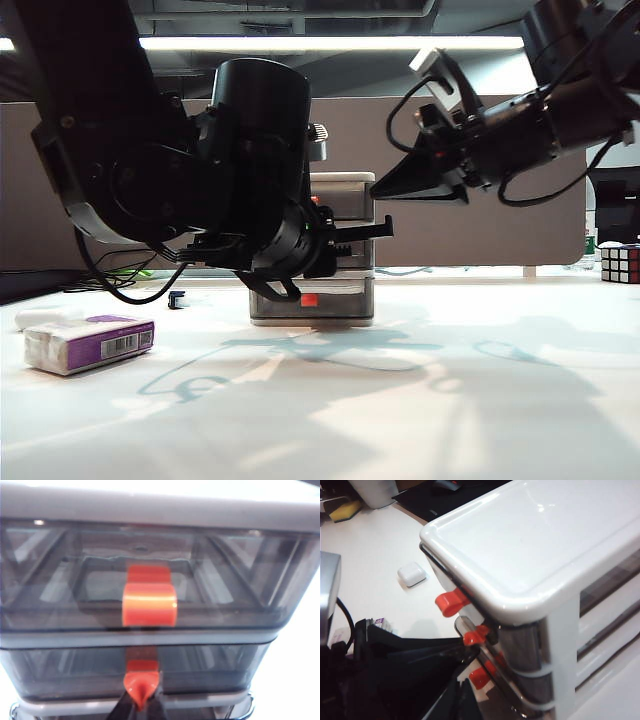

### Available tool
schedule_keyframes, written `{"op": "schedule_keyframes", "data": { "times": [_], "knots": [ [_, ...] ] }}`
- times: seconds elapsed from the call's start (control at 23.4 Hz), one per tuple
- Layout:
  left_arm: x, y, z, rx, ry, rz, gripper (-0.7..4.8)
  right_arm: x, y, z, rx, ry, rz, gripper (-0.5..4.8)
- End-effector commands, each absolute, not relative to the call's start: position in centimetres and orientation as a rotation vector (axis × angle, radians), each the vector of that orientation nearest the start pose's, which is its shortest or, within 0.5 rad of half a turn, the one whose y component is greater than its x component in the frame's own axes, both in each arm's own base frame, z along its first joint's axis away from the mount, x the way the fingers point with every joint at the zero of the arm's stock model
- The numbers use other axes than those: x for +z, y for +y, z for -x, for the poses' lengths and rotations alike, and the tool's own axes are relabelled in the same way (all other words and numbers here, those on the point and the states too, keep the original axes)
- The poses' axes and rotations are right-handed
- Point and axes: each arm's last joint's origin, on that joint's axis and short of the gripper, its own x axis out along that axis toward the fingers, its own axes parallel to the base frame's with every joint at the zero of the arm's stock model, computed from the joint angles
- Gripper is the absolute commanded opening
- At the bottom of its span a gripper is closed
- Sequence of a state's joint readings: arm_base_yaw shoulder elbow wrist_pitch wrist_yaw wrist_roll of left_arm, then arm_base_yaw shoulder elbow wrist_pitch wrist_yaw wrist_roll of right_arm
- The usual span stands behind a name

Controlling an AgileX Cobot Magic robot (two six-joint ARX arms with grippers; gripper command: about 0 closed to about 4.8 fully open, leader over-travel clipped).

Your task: Open the second layer of the drawer on the table, pick up a pack of napkins on the table and put it in, and finally close the drawer.

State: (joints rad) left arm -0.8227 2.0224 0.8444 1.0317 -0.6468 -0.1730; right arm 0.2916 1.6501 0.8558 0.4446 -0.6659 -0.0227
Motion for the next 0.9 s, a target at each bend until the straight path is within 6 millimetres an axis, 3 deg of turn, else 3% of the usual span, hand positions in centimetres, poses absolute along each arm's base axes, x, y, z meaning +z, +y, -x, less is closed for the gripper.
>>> {"op": "schedule_keyframes", "data": {
  "times": [0.04,0.38,0.9],
  "knots": [
    [12.5,-26.2,-26.8,-0.163,0.120,0.077,-0.06,20.9,12.1,-32.7,0.977,0.308,-0.043,-0.04],
    [12.5,-26.2,-26.8,-0.163,0.125,0.071,-0.06,21.2,13.8,-34.1,1.009,0.294,-0.036,-0.04],
    [11.5,-26.2,-25.3,-0.186,0.155,0.042,-0.06,20.7,14.2,-35.4,0.953,0.299,-0.040,-0.05]
  ]
}}
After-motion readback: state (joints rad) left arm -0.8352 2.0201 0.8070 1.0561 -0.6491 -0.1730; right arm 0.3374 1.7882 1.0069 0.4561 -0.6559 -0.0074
